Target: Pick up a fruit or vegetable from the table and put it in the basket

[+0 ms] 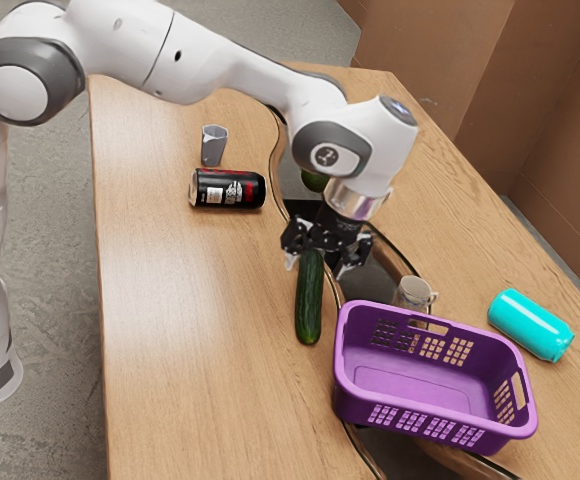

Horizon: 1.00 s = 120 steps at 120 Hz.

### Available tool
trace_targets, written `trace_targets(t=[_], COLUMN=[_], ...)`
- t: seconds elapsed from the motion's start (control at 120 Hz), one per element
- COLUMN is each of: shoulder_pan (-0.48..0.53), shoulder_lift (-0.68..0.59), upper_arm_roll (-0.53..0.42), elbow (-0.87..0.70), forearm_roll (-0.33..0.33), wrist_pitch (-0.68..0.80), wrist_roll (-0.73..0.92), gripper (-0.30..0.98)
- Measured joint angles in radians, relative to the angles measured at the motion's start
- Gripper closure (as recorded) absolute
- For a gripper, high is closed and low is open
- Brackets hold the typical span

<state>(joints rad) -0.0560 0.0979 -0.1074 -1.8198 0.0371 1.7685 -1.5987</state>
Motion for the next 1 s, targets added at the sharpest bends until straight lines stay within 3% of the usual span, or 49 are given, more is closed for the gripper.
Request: trace_targets(t=[0.75, 1.0], shoulder_pan=[0.004, 0.006], shoulder_lift=[0.099, 0.107], upper_arm_roll=[0.003, 0.005], elbow=[-0.006, -0.008], forearm_roll=[-0.005, -0.005], wrist_pitch=[0.087, 0.100], wrist_roll=[-0.013, -0.002], gripper=[0.00, 0.16])
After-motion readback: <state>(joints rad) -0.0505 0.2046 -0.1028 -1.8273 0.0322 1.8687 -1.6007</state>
